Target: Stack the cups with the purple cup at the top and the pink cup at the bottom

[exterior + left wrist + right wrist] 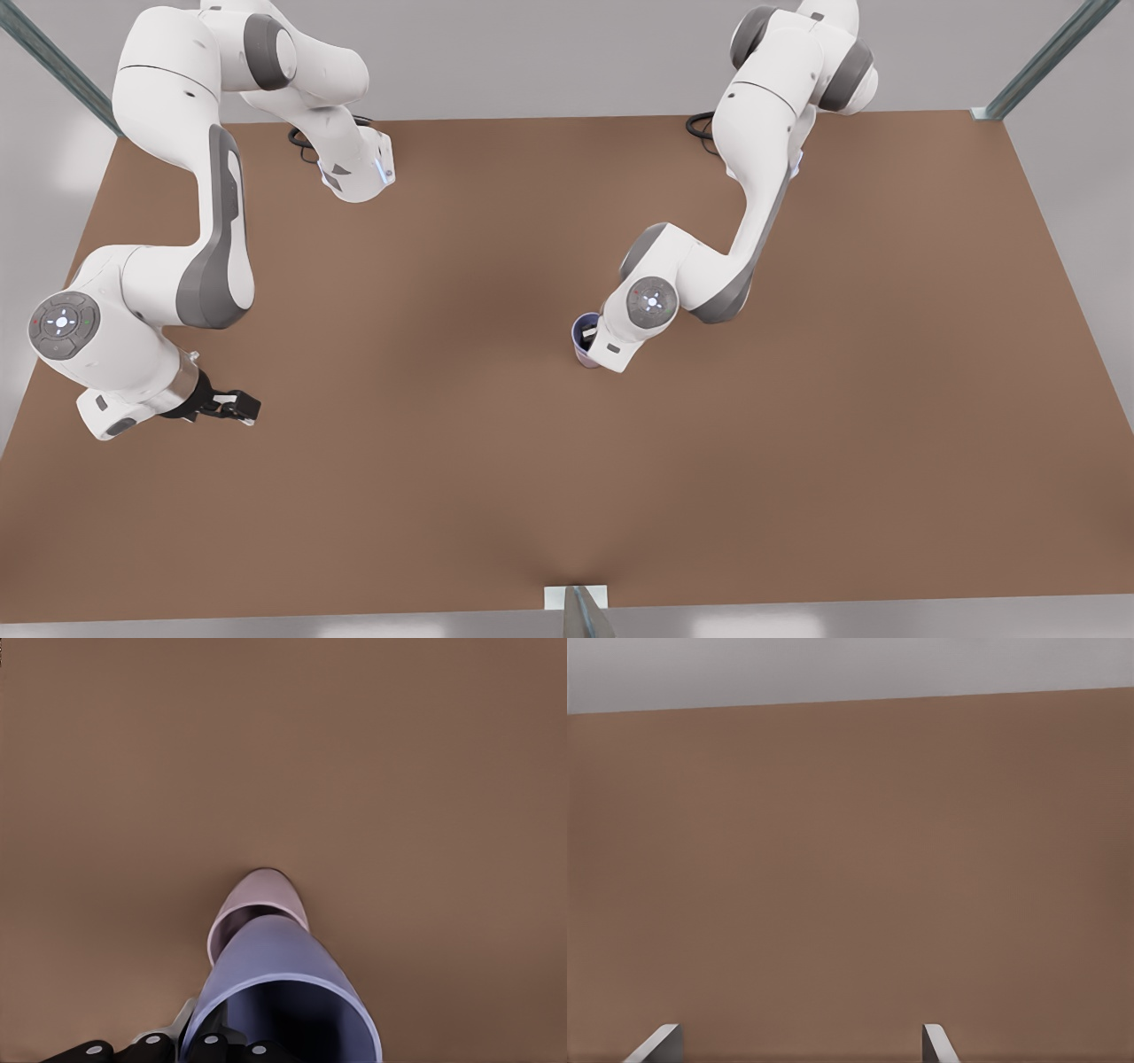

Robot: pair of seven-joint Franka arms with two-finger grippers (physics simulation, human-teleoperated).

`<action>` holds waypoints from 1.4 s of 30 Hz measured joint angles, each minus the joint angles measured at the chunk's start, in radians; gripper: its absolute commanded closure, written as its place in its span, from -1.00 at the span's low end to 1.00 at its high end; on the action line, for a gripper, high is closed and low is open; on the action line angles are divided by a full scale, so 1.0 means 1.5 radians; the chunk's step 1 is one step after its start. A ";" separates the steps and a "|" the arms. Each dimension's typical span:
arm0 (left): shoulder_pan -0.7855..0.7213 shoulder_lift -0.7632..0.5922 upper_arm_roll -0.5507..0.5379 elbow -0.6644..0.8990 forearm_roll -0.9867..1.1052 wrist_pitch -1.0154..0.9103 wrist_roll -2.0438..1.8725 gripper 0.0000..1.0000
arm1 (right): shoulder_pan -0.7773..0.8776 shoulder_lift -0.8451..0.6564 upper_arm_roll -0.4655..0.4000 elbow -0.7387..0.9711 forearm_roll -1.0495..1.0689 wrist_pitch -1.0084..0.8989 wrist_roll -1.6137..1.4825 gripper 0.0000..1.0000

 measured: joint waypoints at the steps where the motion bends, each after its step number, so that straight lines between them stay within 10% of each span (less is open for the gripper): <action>1: 0.000 0.000 0.000 -0.002 0.000 0.001 -0.004 0.57 | 0.000 0.000 0.000 0.000 0.000 0.000 0.000 -1.00; 21: -0.006 0.004 0.000 -0.027 0.003 0.023 -0.048 0.57 | -0.008 0.004 0.000 0.019 0.000 -0.001 -0.002 -1.00; 22: -0.007 0.004 0.000 -0.029 0.002 0.024 -0.049 -0.51 | -0.008 0.004 0.000 0.019 0.000 -0.002 -0.002 -1.00; 24: -0.009 0.004 0.000 -0.031 0.001 0.028 -0.049 -0.92 | -0.009 0.004 0.000 0.019 0.001 -0.002 -0.002 -1.00; 42: -0.007 -0.033 0.001 -0.045 0.006 0.015 -0.051 -0.98 | -0.009 0.004 0.000 0.020 0.001 -0.002 -0.003 -1.00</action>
